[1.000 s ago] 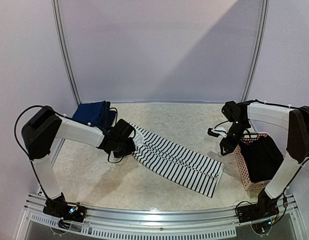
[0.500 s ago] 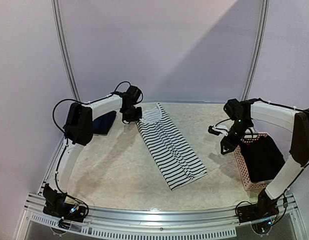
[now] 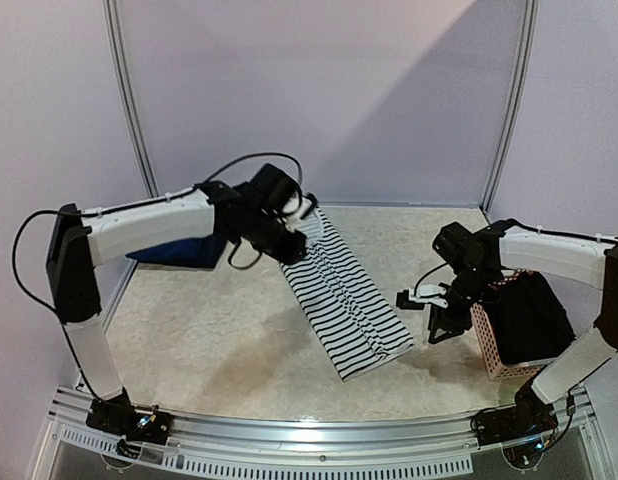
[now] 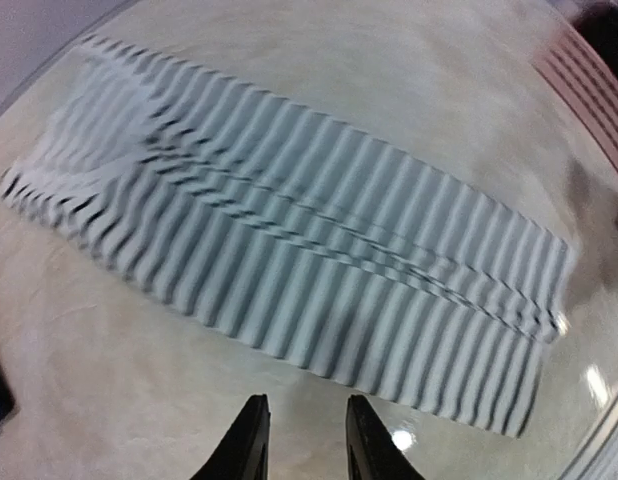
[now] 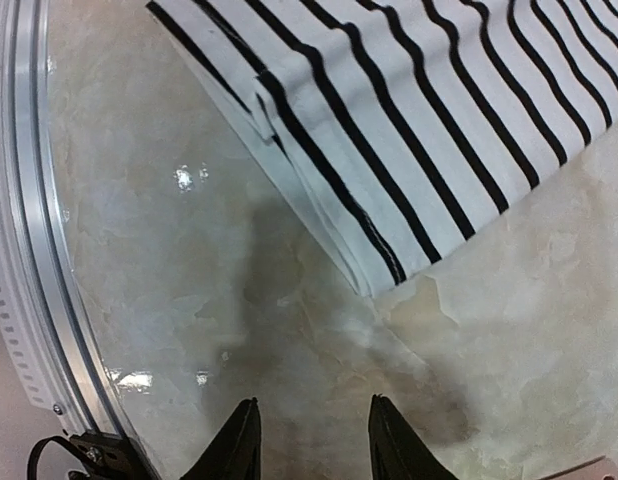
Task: Fold and stack the mixed laundry pile
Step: Rotate the rectangle-folded tank top at the center of the board.
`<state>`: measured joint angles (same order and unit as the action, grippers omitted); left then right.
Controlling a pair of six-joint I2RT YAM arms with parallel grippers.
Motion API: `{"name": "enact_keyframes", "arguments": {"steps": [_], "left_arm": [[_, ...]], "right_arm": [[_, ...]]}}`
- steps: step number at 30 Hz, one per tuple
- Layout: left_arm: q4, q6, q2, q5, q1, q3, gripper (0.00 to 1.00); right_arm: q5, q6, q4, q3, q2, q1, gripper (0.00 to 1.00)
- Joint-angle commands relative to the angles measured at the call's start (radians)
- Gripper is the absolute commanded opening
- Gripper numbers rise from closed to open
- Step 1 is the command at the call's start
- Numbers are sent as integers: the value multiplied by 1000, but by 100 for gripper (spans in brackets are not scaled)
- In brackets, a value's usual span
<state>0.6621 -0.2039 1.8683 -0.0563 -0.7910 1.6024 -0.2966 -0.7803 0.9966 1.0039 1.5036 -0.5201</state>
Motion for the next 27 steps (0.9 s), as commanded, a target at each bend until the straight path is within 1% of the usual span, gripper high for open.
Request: {"name": "enact_keyframes", "arguments": {"steps": [1, 3, 6, 8, 9, 11, 14, 16, 22, 23, 24, 25, 27], "left_arm": [[-135, 284, -88, 106, -227, -232, 28], [-204, 314, -121, 127, -284, -305, 29], [-280, 378, -129, 149, -344, -357, 30], [-285, 425, -104, 156, -387, -358, 31], [-276, 444, -82, 158, -401, -350, 32], [-261, 476, -39, 151, -429, -329, 32], [-251, 507, 10, 130, -451, -311, 32], [-261, 512, 14, 121, -456, -322, 31], [-334, 478, -61, 87, -459, -417, 31], [-337, 475, -75, 82, -459, -431, 31], [-334, 471, -89, 75, -459, -443, 31], [-332, 465, -105, 70, -459, -454, 31], [-328, 459, -139, 63, -461, -479, 31]], "right_arm": [[-6, -169, -104, -63, -78, -61, 39], [12, -208, -138, -81, -87, -84, 41], [53, -269, -204, -117, -79, -107, 41], [67, -302, -250, -142, -71, -117, 42], [68, -316, -268, -154, -64, -120, 46], [66, -351, -303, -180, -59, -127, 48], [84, -388, -350, -199, -46, -137, 48], [89, -391, -362, -194, -17, -137, 48], [125, -398, -441, -205, 48, -141, 47], [135, -398, -451, -207, 63, -142, 46], [147, -399, -455, -210, 71, -144, 42], [166, -399, -456, -211, 83, -145, 36], [193, -389, -442, -210, 101, -156, 21]]}}
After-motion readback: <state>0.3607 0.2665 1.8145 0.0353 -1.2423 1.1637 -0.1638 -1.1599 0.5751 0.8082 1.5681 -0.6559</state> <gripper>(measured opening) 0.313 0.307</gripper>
